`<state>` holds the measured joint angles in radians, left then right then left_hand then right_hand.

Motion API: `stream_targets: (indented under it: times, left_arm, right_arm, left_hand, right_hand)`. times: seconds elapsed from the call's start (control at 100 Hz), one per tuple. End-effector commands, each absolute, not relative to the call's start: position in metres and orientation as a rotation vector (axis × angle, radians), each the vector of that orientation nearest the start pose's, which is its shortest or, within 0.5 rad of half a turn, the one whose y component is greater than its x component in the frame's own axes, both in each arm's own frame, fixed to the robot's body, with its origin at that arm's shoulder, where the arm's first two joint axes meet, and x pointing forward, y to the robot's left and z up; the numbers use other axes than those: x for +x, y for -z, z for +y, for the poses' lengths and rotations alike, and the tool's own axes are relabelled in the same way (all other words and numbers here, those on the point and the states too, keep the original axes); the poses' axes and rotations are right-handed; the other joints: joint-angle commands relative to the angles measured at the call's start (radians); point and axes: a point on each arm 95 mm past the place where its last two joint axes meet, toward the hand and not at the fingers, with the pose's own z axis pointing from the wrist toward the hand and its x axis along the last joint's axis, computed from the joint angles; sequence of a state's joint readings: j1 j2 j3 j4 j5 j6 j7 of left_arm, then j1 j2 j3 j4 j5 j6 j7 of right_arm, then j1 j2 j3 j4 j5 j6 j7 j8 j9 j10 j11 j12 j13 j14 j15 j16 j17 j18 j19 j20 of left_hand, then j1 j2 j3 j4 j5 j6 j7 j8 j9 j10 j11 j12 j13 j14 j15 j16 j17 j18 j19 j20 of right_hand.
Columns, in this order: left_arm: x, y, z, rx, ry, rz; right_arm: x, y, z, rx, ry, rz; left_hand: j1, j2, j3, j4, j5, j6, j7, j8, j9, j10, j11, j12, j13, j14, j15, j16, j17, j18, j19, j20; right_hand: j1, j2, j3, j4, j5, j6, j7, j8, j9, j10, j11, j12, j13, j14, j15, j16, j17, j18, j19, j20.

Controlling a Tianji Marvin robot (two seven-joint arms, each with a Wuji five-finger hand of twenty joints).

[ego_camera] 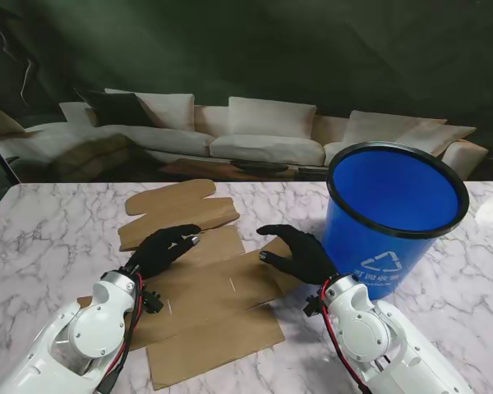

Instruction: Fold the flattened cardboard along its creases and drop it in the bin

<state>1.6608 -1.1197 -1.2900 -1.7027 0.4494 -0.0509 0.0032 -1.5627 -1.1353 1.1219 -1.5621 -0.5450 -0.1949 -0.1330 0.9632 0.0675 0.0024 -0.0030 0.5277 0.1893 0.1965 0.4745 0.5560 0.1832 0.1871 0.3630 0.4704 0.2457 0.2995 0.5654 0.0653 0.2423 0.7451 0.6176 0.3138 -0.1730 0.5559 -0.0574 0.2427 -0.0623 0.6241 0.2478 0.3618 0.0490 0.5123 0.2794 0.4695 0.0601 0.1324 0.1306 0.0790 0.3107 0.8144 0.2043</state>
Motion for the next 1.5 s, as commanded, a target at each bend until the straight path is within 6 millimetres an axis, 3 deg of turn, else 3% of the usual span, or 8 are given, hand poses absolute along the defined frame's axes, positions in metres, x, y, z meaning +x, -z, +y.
stream_targets:
  times: [0.0, 0.24, 0.41, 0.8, 0.86, 0.96, 1.15, 1.49]
  left_arm:
    - [0.379, 0.308, -0.001, -1.724, 1.895, 1.167]
    - [0.377, 0.3, 0.015, -1.644, 1.819, 1.289]
    - [0.378, 0.308, 0.022, -1.662, 1.752, 1.364]
    - [0.382, 0.311, 0.014, -1.662, 1.757, 1.399]
    - [0.382, 0.311, 0.014, -1.662, 1.757, 1.402]
    - [0.382, 0.312, 0.014, -1.66, 1.754, 1.413]
    - [0.383, 0.319, 0.012, -1.694, 1.728, 1.449]
    - [0.385, 0.326, 0.012, -1.72, 1.702, 1.487]
  right_arm:
    - [0.381, 0.34, 0.044, -1.855, 2.435, -1.613]
    - [0.38, 0.342, 0.041, -1.841, 2.41, -1.735]
    - [0.382, 0.34, 0.043, -1.937, 2.369, -1.811]
    - [0.41, 0.338, 0.054, -2.059, 2.26, -2.034]
    - [0.416, 0.34, 0.056, -2.112, 2.242, -2.039]
    - [0.425, 0.343, 0.057, -2.191, 2.202, -2.043]
    - [0.433, 0.349, 0.057, -2.256, 2.18, -2.047]
    - [0.436, 0.358, 0.06, -2.38, 2.103, -2.021]
  left_hand:
    - [-0.026, 0.026, -0.028, -0.004, 0.007, -0.005, -0.008, -0.007, -0.036, 0.006, -0.022, -0.016, -0.021, 0.002, -0.028, -0.014, -0.017, 0.002, -0.025, -0.024]
    - [-0.03, 0.027, -0.03, -0.005, 0.007, -0.012, -0.011, -0.007, -0.052, 0.003, -0.052, -0.038, -0.027, -0.002, -0.049, -0.038, -0.015, -0.006, -0.055, -0.043]
    - [-0.033, 0.027, -0.03, -0.006, 0.0, -0.016, -0.014, -0.007, -0.058, 0.001, -0.058, -0.042, -0.033, -0.003, -0.053, -0.045, -0.016, -0.006, -0.069, -0.053]
    - [-0.035, 0.027, -0.029, -0.005, -0.008, -0.015, -0.017, -0.007, -0.066, 0.0, -0.06, -0.04, -0.04, -0.004, -0.052, -0.049, -0.017, -0.01, -0.075, -0.056]
    - [-0.036, 0.027, -0.03, -0.006, -0.007, -0.015, -0.016, -0.007, -0.065, 0.002, -0.059, -0.039, -0.04, -0.002, -0.052, -0.049, -0.017, -0.01, -0.076, -0.056]
    - [-0.037, 0.026, -0.03, -0.006, -0.007, -0.017, -0.016, -0.007, -0.064, 0.001, -0.059, -0.039, -0.039, -0.003, -0.051, -0.049, -0.015, -0.01, -0.076, -0.056]
    - [-0.036, 0.027, -0.029, -0.005, -0.006, -0.016, -0.016, -0.006, -0.066, 0.001, -0.06, -0.039, -0.041, -0.002, -0.052, -0.05, -0.015, -0.012, -0.076, -0.054]
    - [-0.038, 0.028, -0.029, -0.005, -0.011, -0.016, -0.018, -0.007, -0.074, 0.0, -0.063, -0.04, -0.047, -0.002, -0.054, -0.051, -0.017, -0.014, -0.079, -0.053]
  right_hand:
    - [-0.036, 0.016, 0.005, -0.006, 0.01, 0.001, 0.005, -0.022, -0.033, 0.001, 0.013, 0.006, -0.03, -0.003, 0.013, 0.018, -0.019, -0.015, 0.008, 0.009]
    - [-0.036, 0.001, -0.001, -0.005, -0.009, 0.009, -0.011, -0.026, -0.077, 0.013, 0.007, 0.004, -0.075, 0.0, -0.006, 0.009, -0.058, -0.045, -0.03, -0.01]
    - [-0.079, -0.076, -0.003, -0.01, -0.127, 0.123, -0.07, -0.049, -0.184, 0.061, -0.001, -0.005, -0.131, 0.021, -0.035, -0.009, -0.076, -0.113, -0.06, -0.055]
    - [-0.09, -0.116, -0.008, -0.015, -0.158, 0.19, -0.23, -0.085, -0.206, 0.132, -0.294, -0.137, -0.195, 0.033, -0.073, -0.036, -0.108, -0.1, -0.058, -0.083]
    - [-0.083, -0.116, -0.011, -0.013, -0.151, 0.191, -0.242, -0.077, -0.195, 0.131, -0.317, -0.147, -0.187, 0.037, -0.067, -0.032, -0.097, -0.099, -0.053, -0.075]
    - [-0.067, -0.118, -0.013, -0.011, -0.135, 0.192, -0.209, -0.035, -0.187, 0.128, -0.197, -0.085, -0.158, 0.044, -0.032, -0.012, -0.071, -0.095, -0.013, -0.045]
    - [-0.06, -0.121, -0.001, -0.01, -0.144, 0.201, -0.176, -0.024, -0.197, 0.132, -0.238, -0.109, -0.142, 0.049, 0.005, 0.009, -0.052, -0.088, 0.055, -0.018]
    - [-0.067, -0.139, 0.042, -0.015, -0.151, 0.247, -0.22, -0.063, -0.201, 0.226, -0.306, -0.137, 0.08, 0.081, 0.299, 0.165, 0.111, -0.048, 0.285, 0.116]
